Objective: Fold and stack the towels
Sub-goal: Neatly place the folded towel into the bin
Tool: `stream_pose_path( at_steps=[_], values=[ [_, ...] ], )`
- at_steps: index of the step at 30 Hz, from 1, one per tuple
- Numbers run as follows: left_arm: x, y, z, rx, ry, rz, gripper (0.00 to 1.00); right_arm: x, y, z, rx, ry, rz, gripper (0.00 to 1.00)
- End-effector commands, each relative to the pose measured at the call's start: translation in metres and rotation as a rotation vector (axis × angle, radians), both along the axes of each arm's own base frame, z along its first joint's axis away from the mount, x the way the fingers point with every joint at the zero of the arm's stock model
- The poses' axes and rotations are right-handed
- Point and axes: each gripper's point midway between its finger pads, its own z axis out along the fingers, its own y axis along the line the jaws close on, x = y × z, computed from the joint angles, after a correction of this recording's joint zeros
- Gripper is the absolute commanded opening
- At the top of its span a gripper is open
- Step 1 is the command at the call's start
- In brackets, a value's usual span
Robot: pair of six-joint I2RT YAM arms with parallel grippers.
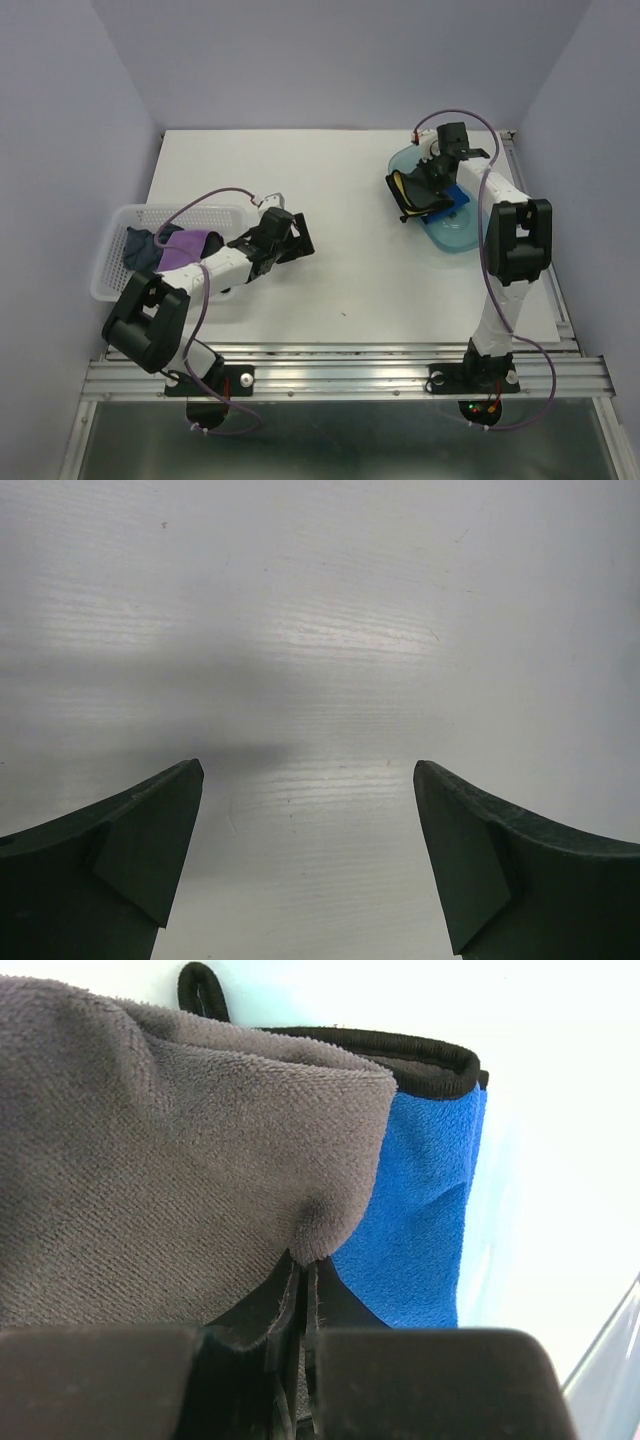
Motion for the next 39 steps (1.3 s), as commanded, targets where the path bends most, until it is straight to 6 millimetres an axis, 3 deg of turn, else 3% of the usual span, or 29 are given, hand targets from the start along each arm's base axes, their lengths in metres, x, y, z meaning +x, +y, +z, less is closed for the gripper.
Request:
stream_pose_path(
  at_steps=[1, 7, 14, 19, 28, 34, 39],
  values=[
    [0.014, -0.002, 0.014, 0.007, -0.041, 0.004, 0.99, 0.026, -0.014, 0.025, -0.059, -0.103, -0.017, 0.01],
    [0.013, -0.002, 0.014, 0.009, -0.040, 0.005, 0.99, 0.030, -0.023, 0.017, -0.113, -0.088, -0.039, 0.01],
    [0.015, -0.001, 0.015, 0.012, -0.040, 0.009, 0.99, 0.027, -0.037, -0.007, -0.185, -0.057, -0.077, 0.01],
    [0.014, -0.001, 0.016, 0.012, -0.041, 0.010, 0.99, 0.032, -0.045, -0.010, -0.216, -0.075, -0.120, 0.01],
    [0.015, -0.001, 0.017, 0.012, -0.044, 0.011, 0.99, 0.042, -0.034, 0.028, -0.145, -0.189, -0.102, 0.01],
    [0.016, -0.002, 0.017, 0.012, -0.043, 0.009, 0.99, 0.035, -0.015, 0.058, -0.050, -0.221, -0.042, 0.01],
    [0.015, -0.002, 0.016, 0.012, -0.039, 0.009, 0.99, 0.031, -0.024, 0.073, -0.089, -0.222, -0.077, 0.01]
  ],
)
